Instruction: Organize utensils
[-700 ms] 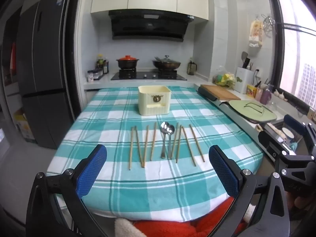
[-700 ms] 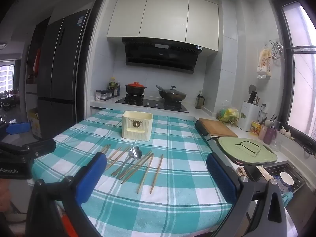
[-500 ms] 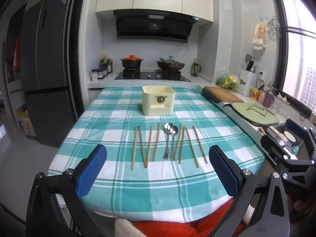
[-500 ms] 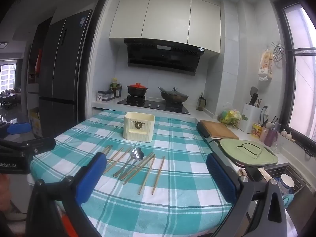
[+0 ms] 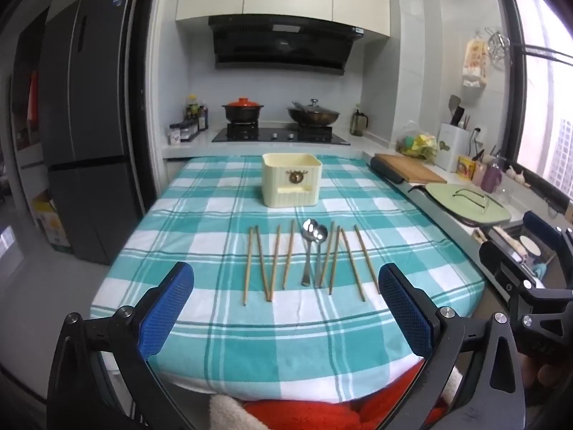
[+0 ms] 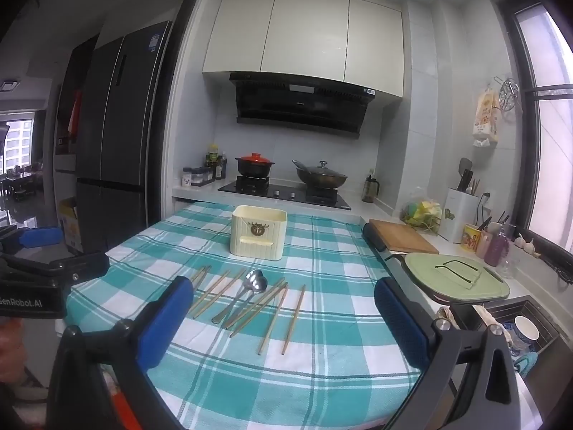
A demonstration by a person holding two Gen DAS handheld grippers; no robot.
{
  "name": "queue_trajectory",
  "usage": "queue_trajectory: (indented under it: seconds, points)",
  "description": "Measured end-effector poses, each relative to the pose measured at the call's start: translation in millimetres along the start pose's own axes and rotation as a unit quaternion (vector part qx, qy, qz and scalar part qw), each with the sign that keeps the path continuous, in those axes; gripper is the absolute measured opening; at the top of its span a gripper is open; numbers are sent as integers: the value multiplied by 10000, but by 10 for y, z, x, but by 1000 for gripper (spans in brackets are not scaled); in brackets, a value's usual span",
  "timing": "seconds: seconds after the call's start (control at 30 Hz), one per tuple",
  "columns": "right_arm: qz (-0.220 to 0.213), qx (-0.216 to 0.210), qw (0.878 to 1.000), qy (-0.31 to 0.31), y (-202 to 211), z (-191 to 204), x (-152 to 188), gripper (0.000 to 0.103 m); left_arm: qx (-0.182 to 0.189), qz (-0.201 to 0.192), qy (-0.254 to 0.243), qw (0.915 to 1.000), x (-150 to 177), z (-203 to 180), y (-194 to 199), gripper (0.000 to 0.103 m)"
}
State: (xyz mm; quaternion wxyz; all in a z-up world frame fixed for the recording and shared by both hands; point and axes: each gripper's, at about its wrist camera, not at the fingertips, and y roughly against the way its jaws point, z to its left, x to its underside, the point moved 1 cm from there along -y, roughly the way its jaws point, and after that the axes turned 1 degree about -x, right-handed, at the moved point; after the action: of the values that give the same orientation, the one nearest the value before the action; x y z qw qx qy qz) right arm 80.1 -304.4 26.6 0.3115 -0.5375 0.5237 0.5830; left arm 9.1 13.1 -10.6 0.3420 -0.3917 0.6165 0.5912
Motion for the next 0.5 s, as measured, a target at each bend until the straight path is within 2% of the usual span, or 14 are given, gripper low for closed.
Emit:
queue_trajectory:
  seconds: [0.5]
  points:
    - [-35,-30,10000,-34,10,11,-59,103,-87,-16,-11,10000,-10,-10,-8,103]
